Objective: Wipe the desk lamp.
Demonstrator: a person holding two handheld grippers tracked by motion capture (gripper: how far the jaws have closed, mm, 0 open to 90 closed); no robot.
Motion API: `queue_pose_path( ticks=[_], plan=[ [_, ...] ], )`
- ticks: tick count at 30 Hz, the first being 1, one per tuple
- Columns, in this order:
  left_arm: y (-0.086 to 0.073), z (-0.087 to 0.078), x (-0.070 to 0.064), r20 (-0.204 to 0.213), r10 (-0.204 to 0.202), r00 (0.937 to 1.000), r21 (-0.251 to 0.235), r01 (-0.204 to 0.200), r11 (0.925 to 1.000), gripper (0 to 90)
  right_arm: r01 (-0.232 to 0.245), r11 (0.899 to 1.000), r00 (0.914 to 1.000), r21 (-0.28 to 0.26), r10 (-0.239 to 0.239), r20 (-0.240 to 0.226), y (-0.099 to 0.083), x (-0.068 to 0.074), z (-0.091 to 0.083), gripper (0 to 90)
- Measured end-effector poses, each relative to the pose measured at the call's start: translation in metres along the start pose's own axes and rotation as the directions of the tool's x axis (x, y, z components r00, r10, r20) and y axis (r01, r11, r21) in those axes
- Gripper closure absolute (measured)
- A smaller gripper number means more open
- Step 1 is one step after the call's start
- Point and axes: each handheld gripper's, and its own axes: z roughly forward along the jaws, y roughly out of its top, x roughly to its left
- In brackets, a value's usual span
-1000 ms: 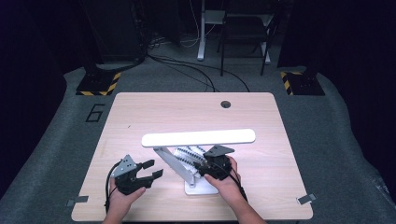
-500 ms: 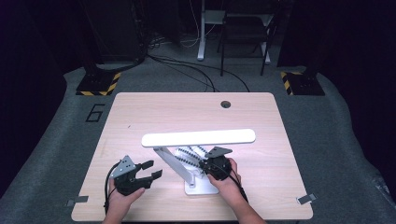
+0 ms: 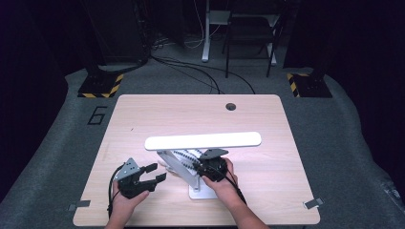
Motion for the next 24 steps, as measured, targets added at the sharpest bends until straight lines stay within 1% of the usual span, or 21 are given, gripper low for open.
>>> queue_pose_path(
  ticks=[1, 3, 4, 5, 7, 10, 11, 13, 14, 16, 19, 20, 22, 24],
  plan=[
    [0.001, 0.002, 0.001, 0.000, -0.005, 1.0000, 0.007, 0.005, 1.0000, 40.7, -0.014, 1.000, 0.9999, -0.010, 0.014, 0.005, 0.000, -0.001, -0.003, 61.7],
    [0.003, 0.007, 0.004, 0.000, -0.018, 0.9998, 0.013, 0.018, 0.9998, 40.5, -0.023, 0.999, 0.9997, -0.033, 0.024, 0.010, -0.001, -0.005, -0.012, 59.5],
    [0.005, 0.009, 0.006, 0.000, -0.013, 0.9999, 0.018, 0.013, 0.9998, 40.5, -0.036, 0.998, 0.9993, -0.044, 0.036, 0.011, -0.002, -0.007, -0.017, 58.8],
    [0.006, 0.012, 0.007, -0.004, -0.022, 0.9997, 0.016, 0.022, 0.9996, 40.4, -0.043, 0.997, 0.9990, -0.060, 0.043, 0.009, -0.002, -0.009, -0.021, 58.2],
    [0.009, 0.017, 0.010, -0.010, -0.019, 0.9998, 0.021, 0.019, 0.9996, 40.3, -0.060, 0.995, 0.9981, -0.083, 0.061, 0.010, -0.003, -0.012, -0.030, 57.7],
    [0.011, 0.027, 0.013, -0.026, 0.008, 0.9996, 0.042, -0.007, 0.9991, 39.7, -0.055, 0.993, 0.9984, -0.107, 0.056, 0.007, -0.006, -0.012, -0.041, 56.5],
    [0.010, 0.031, 0.014, -0.028, 0.011, 0.9995, 0.051, -0.010, 0.9986, 38.8, -0.052, 0.992, 0.9986, -0.112, 0.053, 0.008, -0.007, -0.012, -0.045, 56.0],
    [0.010, 0.038, 0.015, -0.024, 0.002, 0.9997, 0.071, -0.001, 0.9975, 38.4, -0.042, 0.991, 0.9990, -0.127, 0.044, 0.010, -0.009, -0.010, -0.052, 55.3],
    [0.009, 0.042, 0.014, -0.031, -0.001, 0.9995, 0.070, 0.003, 0.9976, 38.4, -0.045, 0.990, 0.9987, -0.136, 0.048, 0.019, -0.011, -0.009, -0.056, 55.2],
    [0.008, 0.047, 0.015, -0.037, -0.006, 0.9993, 0.086, 0.010, 0.9963, 38.4, -0.034, 0.988, 0.9990, -0.151, 0.038, 0.023, -0.014, -0.009, -0.063, 55.0],
    [0.007, 0.056, 0.017, -0.041, -0.025, 0.9988, 0.096, 0.029, 0.9949, 38.1, -0.025, 0.987, 0.9987, -0.157, 0.032, 0.039, -0.019, -0.008, -0.071, 55.0],
    [0.007, 0.058, 0.018, -0.042, -0.021, 0.9989, 0.105, 0.025, 0.9941, 38.0, -0.017, 0.987, 0.9988, -0.161, 0.025, 0.043, -0.022, -0.009, -0.075, 54.9],
    [0.007, 0.064, 0.018, -0.042, -0.044, 0.9982, 0.107, 0.048, 0.9931, 38.0, -0.022, 0.986, 0.9983, -0.164, 0.030, 0.050, -0.027, -0.009, -0.080, 54.8],
    [0.006, 0.070, 0.018, -0.040, -0.041, 0.9984, 0.116, 0.046, 0.9922, 38.0, -0.029, 0.986, 0.9975, -0.163, 0.039, 0.058, -0.033, -0.010, -0.085, 54.8]
  ],
)
